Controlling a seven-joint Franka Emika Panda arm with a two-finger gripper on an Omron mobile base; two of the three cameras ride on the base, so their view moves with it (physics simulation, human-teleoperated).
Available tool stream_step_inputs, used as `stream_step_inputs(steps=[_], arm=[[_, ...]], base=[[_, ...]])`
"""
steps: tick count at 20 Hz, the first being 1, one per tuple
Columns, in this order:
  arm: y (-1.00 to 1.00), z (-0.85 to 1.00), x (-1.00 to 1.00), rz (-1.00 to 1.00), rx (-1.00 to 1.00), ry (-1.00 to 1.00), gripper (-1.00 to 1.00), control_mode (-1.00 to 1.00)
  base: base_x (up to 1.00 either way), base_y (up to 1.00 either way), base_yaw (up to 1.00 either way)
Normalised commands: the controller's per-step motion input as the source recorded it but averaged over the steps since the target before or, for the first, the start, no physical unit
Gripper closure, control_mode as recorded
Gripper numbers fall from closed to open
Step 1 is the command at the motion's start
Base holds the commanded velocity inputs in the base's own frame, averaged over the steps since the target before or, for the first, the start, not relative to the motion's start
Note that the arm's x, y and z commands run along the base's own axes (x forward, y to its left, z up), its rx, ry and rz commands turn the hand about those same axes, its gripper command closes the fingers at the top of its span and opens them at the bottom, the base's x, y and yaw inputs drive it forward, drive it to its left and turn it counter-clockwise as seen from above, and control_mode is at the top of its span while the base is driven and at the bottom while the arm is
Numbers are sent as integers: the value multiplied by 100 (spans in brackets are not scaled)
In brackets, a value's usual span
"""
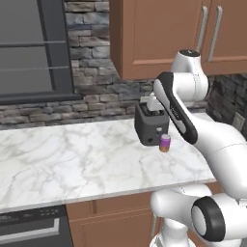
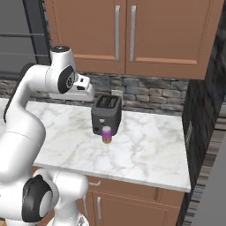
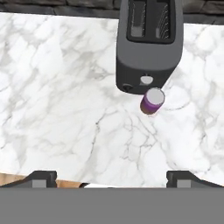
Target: Four empty soda cans are scattered around the kitchen. Gather all the cans and cluster them next to the stove for recycling.
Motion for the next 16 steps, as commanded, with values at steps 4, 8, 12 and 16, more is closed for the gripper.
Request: stream_step_inputs(steps=[4, 8, 12, 16], arm=[[0, 0, 0, 0, 0, 0, -100, 100], [0, 0, 0, 0, 0, 0, -100, 100], [0, 0, 0, 0, 0, 0, -100, 100], [0, 0, 0, 0, 0, 0, -100, 100]], base=[[0, -18, -21], [0, -15, -24], [6, -8, -4], [1, -5, 0]])
